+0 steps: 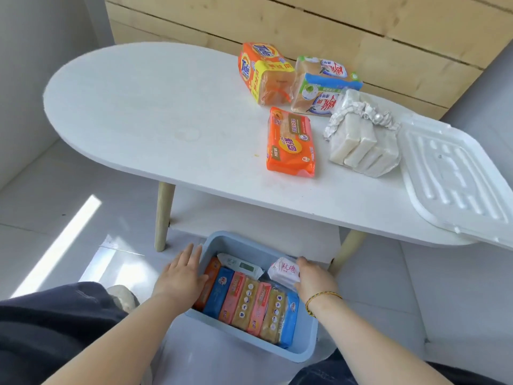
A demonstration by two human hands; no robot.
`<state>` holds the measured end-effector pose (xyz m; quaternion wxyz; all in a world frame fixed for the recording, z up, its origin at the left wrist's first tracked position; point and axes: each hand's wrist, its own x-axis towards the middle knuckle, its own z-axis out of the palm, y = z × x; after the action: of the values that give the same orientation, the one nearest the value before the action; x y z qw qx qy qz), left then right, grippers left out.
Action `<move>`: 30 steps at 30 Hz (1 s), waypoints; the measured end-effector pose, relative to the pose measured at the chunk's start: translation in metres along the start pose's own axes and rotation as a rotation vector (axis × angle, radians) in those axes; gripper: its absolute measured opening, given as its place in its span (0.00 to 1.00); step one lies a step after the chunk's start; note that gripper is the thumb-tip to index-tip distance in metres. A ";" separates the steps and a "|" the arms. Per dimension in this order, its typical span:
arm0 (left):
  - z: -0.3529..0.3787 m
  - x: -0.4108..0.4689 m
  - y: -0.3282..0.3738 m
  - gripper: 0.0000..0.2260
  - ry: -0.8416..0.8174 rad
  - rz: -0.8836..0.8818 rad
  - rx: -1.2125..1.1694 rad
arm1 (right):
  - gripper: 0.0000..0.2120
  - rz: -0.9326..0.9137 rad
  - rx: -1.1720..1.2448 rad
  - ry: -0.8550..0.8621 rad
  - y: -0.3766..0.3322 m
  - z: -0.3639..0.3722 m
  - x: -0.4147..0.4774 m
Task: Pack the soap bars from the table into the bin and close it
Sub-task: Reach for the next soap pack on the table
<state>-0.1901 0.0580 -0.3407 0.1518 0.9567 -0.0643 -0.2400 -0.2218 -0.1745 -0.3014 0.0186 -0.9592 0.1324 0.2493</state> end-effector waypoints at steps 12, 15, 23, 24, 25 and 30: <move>0.055 0.024 -0.008 0.28 0.058 -0.059 -0.125 | 0.19 0.001 -0.228 -0.103 -0.031 0.061 0.062; 0.056 0.024 -0.008 0.28 0.066 -0.048 -0.114 | 0.17 0.000 -0.183 -0.111 -0.029 0.068 0.065; 0.063 0.027 -0.009 0.28 0.112 -0.053 -0.082 | 0.23 -0.150 0.002 -0.022 -0.009 0.091 0.066; 0.063 0.027 -0.009 0.28 0.117 -0.054 -0.083 | 0.23 -0.157 0.012 -0.010 -0.008 0.092 0.065; 0.063 0.027 -0.009 0.28 0.122 -0.055 -0.087 | 0.23 -0.154 0.020 0.006 -0.009 0.093 0.065; 0.064 0.025 -0.010 0.28 0.128 -0.046 -0.097 | 0.28 0.030 0.019 0.067 -0.021 0.103 0.044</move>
<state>-0.1983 0.0457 -0.4084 0.1960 0.9628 -0.0209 -0.1847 -0.2277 -0.1544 -0.4131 0.0197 -0.9647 0.1496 0.2160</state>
